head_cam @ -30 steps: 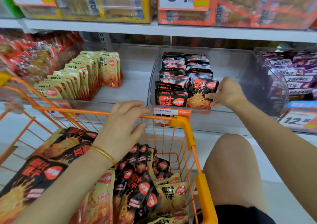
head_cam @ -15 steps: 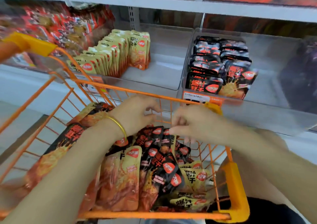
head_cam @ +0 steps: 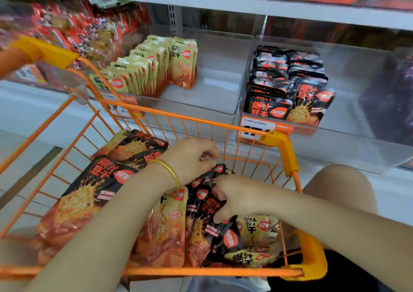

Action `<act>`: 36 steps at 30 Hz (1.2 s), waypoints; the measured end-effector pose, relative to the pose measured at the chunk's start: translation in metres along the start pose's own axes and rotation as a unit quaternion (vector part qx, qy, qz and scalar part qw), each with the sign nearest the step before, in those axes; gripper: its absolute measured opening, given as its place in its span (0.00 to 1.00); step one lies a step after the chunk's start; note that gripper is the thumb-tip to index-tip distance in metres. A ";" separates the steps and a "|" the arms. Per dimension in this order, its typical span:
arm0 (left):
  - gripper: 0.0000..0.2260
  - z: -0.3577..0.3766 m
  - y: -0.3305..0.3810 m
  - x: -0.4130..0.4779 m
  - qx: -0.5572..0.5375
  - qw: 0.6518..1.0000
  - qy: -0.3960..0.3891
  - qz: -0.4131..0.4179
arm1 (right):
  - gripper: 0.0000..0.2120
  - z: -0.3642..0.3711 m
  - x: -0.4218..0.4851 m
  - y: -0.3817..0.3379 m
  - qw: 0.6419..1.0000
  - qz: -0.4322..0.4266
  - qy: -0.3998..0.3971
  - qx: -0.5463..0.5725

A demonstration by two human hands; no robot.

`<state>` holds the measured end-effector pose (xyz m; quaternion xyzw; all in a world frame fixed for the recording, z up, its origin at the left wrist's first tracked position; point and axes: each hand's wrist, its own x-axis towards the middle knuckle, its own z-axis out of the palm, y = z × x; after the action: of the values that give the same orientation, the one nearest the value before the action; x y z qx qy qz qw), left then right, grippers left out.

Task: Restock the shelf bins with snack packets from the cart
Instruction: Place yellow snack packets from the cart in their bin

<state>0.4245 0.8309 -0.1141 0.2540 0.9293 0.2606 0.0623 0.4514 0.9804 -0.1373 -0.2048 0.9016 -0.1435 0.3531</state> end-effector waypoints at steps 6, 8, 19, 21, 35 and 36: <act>0.07 0.003 0.000 0.000 -0.031 0.999 -0.017 -0.019 | 0.20 0.006 -0.001 -0.004 0.999 0.001 0.030 0.027; 0.07 0.003 0.001 -0.002 -0.041 0.999 -0.023 -0.027 | 0.18 0.002 -0.005 -0.006 0.996 0.017 0.043 0.071; 0.03 -0.002 0.040 0.008 -0.343 0.937 -0.040 -0.057 | 0.03 -0.047 -0.085 0.031 0.878 -0.017 0.231 0.420; 0.03 -0.007 0.053 0.022 -0.370 0.927 0.035 -0.056 | 0.05 -0.048 -0.091 0.041 0.845 -0.035 0.265 0.463; 0.13 0.034 0.083 0.085 0.041 0.980 0.177 0.083 | 0.11 -0.121 -0.101 0.170 0.812 0.110 0.488 0.300; 0.13 0.038 0.083 0.083 0.047 0.978 0.183 0.086 | 0.10 -0.120 -0.092 0.174 0.825 0.132 0.465 0.292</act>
<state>0.3984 0.9509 -0.1028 0.2832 0.9111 0.2630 -0.1435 0.3826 1.1894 -0.0698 0.1196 0.8931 -0.4308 -0.0494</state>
